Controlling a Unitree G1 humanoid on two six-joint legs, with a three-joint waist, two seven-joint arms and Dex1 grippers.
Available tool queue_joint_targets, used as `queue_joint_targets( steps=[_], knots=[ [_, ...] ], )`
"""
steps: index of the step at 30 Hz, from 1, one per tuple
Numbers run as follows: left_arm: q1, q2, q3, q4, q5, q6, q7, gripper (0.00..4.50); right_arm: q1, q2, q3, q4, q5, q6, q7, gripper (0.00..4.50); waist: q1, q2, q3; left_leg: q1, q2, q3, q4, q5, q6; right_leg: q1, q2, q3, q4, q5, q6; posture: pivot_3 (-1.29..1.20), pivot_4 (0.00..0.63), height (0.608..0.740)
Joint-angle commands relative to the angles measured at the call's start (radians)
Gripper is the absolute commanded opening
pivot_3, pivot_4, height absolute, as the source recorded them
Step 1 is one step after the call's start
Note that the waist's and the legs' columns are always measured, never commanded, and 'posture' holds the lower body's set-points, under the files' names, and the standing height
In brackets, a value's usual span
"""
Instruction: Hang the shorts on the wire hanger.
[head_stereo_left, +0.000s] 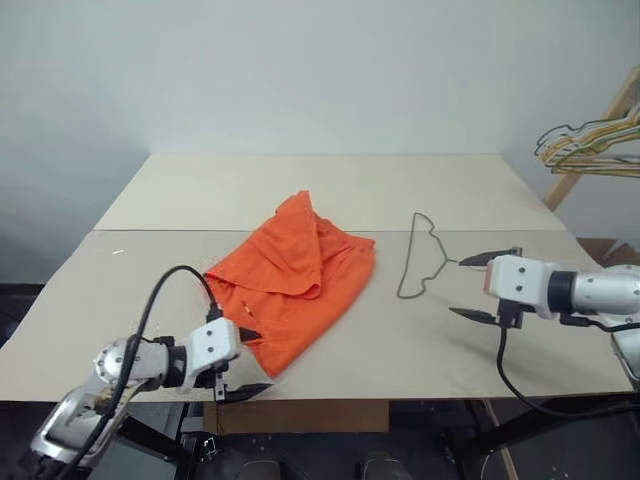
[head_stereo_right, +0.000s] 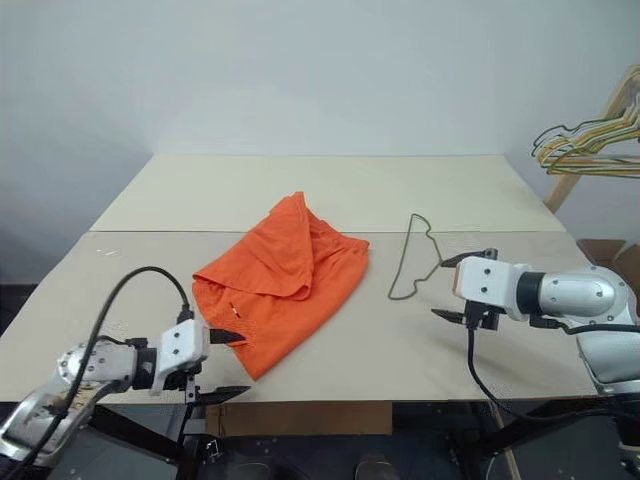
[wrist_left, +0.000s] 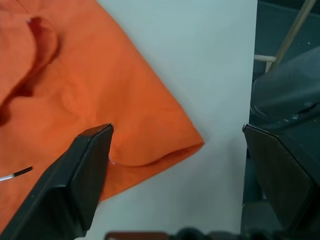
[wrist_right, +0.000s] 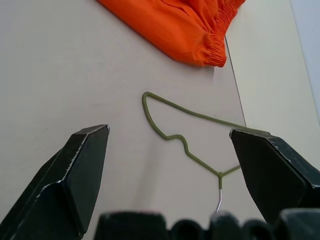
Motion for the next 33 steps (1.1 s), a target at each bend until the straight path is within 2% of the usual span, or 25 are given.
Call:
queue_joint_targets(
  steps=[1,4,7,9,17,19,22,25,28,33],
  knots=[
    [-0.057,-0.027,-0.052,0.039,0.053,-0.009,0.029,4.5,0.003,0.001,-0.027,-0.043,0.006,0.012,-0.018,4.47,0.0,0.0,0.0,0.0,0.0,0.0,0.0,0.0,0.0,0.0,0.0,0.0,0.0,0.0,0.0,-0.02,0.0,0.74],
    [-0.092,-0.049,-0.088,0.062,0.091,0.025,0.051,4.5,0.013,-0.009,-0.029,-0.055,0.004,0.016,-0.014,4.47,-0.001,0.0,0.0,0.0,0.0,0.0,0.0,0.0,0.0,0.0,0.0,0.0,0.0,0.0,0.0,-0.02,0.0,0.74],
    [-0.119,-0.033,-0.125,0.061,0.105,0.069,0.02,3.9,0.023,-0.024,-0.039,-0.073,0.003,0.026,-0.009,4.5,-0.004,0.0,0.0,-0.001,0.0,0.0,0.0,0.0,0.0,0.0,0.0,0.0,0.0,0.0,0.0,-0.03,0.0,0.74],
    [-0.128,-0.024,-0.14,0.062,0.122,0.076,0.017,3.33,0.026,-0.03,-0.041,-0.078,-0.002,0.027,-0.01,4.5,-0.005,0.0,0.0,-0.001,0.0,0.0,0.0,0.0,0.0,0.0,0.0,0.0,0.0,0.0,0.0,-0.03,0.0,0.74],
    [-0.161,-0.039,-0.161,0.099,0.158,0.08,0.044,0.52,0.022,-0.02,-0.019,-0.074,-0.026,0.016,-0.019,4.5,-0.006,0.0,0.0,0.0,0.0,0.0,0.001,0.0,0.0,0.0,0.001,0.0,0.0,0.0,0.0,-0.03,0.0,0.74],
    [-0.159,-0.039,-0.161,0.103,0.16,0.078,0.046,0.01,0.018,-0.013,-0.01,-0.073,-0.031,0.015,-0.021,4.5,-0.008,0.0,0.0,0.0,0.0,0.0,0.001,0.0,0.0,0.0,0.001,0.0,0.0,0.0,0.0,-0.03,0.0,0.74],
    [-0.146,-0.032,-0.143,0.091,0.149,0.067,0.045,0.01,0.009,0.006,0.022,-0.057,-0.067,-0.018,-0.038,4.5,-0.009,0.0,0.0,0.0,0.0,0.0,0.001,0.0,0.0,0.0,0.001,0.0,0.0,0.0,0.0,-0.03,0.0,0.74],
    [-0.108,-0.011,-0.092,0.053,0.079,0.006,-0.004,0.01,-0.012,0.051,0.069,-0.027,-0.113,-0.054,-0.077,4.5,-0.021,-0.001,0.0,0.0,0.001,0.0,0.001,0.0,0.0,0.0,0.001,0.0,0.0,0.0,0.0,-0.03,0.0,0.74],
    [-0.034,0.031,-0.013,-0.014,0.008,-0.018,-0.047,0.01,-0.054,0.136,0.111,0.014,-0.116,-0.083,-0.111,4.5,-0.035,-0.001,0.0,-0.001,0.002,0.0,0.001,0.0,0.0,-0.001,0.001,0.0,0.001,0.0,0.0,-0.01,0.0,0.74],
    [0.09,0.097,0.182,-0.105,-0.064,-0.027,-0.052,0.01,-0.171,0.22,0.252,0.187,-0.315,-0.277,-0.222,4.5,-0.032,-0.001,0.0,-0.002,0.001,0.001,0.001,0.0,0.0,-0.004,0.001,0.002,0.003,0.0,0.0,0.02,0.0,0.74]
  ],
)
